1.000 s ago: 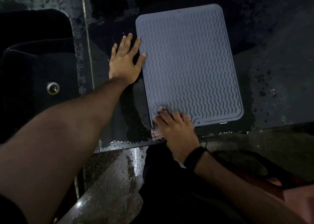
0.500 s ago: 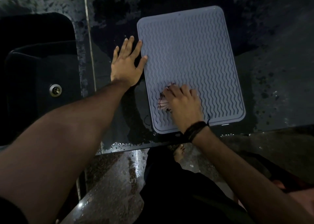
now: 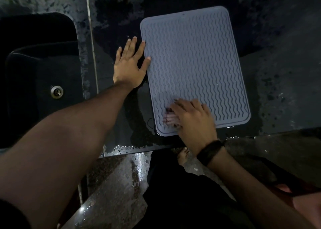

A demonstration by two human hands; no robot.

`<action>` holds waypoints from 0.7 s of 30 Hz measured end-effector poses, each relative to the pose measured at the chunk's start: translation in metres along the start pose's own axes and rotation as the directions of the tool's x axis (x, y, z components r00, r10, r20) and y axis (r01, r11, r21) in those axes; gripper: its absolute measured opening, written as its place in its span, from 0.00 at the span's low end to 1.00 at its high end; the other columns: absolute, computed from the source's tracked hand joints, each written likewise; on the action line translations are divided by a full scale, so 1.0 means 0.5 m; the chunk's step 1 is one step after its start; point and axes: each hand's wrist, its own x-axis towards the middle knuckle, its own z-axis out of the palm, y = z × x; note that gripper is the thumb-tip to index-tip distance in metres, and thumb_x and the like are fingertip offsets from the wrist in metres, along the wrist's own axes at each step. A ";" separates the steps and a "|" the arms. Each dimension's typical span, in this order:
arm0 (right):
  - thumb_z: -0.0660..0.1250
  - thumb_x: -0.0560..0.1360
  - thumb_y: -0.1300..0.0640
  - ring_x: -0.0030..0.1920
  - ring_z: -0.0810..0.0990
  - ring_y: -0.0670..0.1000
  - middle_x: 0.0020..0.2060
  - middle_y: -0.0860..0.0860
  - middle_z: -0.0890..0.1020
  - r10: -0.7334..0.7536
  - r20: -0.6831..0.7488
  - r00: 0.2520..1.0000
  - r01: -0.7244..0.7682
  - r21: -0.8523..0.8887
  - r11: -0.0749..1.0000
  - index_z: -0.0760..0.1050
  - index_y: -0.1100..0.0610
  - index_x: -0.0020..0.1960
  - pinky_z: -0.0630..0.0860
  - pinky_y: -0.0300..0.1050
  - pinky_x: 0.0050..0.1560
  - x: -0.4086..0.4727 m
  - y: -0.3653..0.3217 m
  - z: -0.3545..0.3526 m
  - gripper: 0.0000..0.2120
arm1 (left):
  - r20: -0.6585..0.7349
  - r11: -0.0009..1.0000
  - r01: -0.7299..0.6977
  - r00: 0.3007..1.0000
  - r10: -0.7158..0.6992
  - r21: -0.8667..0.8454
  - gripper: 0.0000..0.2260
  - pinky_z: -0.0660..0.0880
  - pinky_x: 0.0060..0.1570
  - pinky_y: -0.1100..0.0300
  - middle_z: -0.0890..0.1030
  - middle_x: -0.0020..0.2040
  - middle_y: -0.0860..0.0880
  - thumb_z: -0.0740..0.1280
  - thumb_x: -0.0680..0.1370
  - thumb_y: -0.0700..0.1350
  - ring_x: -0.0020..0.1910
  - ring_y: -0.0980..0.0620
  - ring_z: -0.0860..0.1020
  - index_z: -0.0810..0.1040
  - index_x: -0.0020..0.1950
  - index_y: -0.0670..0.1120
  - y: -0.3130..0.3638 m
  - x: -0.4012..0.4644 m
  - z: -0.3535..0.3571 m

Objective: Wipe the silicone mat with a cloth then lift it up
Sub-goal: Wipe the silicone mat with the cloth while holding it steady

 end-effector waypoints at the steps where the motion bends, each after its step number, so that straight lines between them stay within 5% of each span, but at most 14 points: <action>1: 0.70 0.68 0.59 0.60 0.73 0.56 0.64 0.50 0.76 -0.022 -0.028 0.999 0.022 0.018 1.000 0.75 0.51 0.62 0.69 0.55 0.59 0.027 -0.014 -0.001 0.23 | 0.002 1.000 0.000 1.000 0.000 0.001 0.29 0.44 0.81 0.47 0.51 0.84 0.49 0.47 0.85 0.64 0.83 0.51 0.48 0.54 0.84 0.54 0.000 0.000 0.000; 6: 0.67 0.72 0.57 0.65 0.67 0.57 0.67 0.53 0.72 -0.109 -0.001 0.994 0.109 -0.042 0.993 0.70 0.53 0.68 0.66 0.56 0.64 0.118 -0.070 0.026 0.25 | -0.001 1.000 0.003 1.000 -0.003 0.002 0.29 0.44 0.81 0.47 0.52 0.84 0.48 0.48 0.85 0.64 0.83 0.50 0.48 0.54 0.84 0.54 0.004 0.000 -0.002; 14: 0.50 0.70 0.60 0.66 0.64 0.58 0.69 0.55 0.69 -0.177 0.140 0.974 0.191 -0.097 0.977 0.68 0.55 0.69 0.64 0.57 0.64 -0.014 -0.050 0.043 0.27 | 0.008 1.000 0.005 1.000 -0.005 -0.010 0.29 0.43 0.81 0.47 0.51 0.84 0.49 0.47 0.85 0.64 0.83 0.51 0.47 0.54 0.84 0.55 0.003 0.001 -0.005; 18: 0.61 0.71 0.58 0.67 0.63 0.56 0.68 0.52 0.70 -0.195 0.207 0.959 0.208 -0.043 0.977 0.70 0.52 0.66 0.64 0.56 0.65 -0.024 -0.032 0.025 0.23 | 0.000 1.000 0.001 1.000 -0.001 -0.010 0.29 0.44 0.81 0.47 0.52 0.84 0.49 0.47 0.85 0.64 0.83 0.50 0.48 0.54 0.84 0.54 0.000 -0.001 -0.002; 21: 0.66 0.72 0.53 0.66 0.67 0.56 0.65 0.53 0.72 -0.171 0.123 0.978 0.176 -0.030 0.984 0.71 0.52 0.65 0.65 0.58 0.66 0.025 -0.039 0.009 0.22 | 0.004 1.000 0.006 1.000 -0.006 0.000 0.29 0.44 0.81 0.47 0.52 0.84 0.49 0.47 0.85 0.64 0.83 0.50 0.48 0.54 0.84 0.54 0.001 0.000 0.000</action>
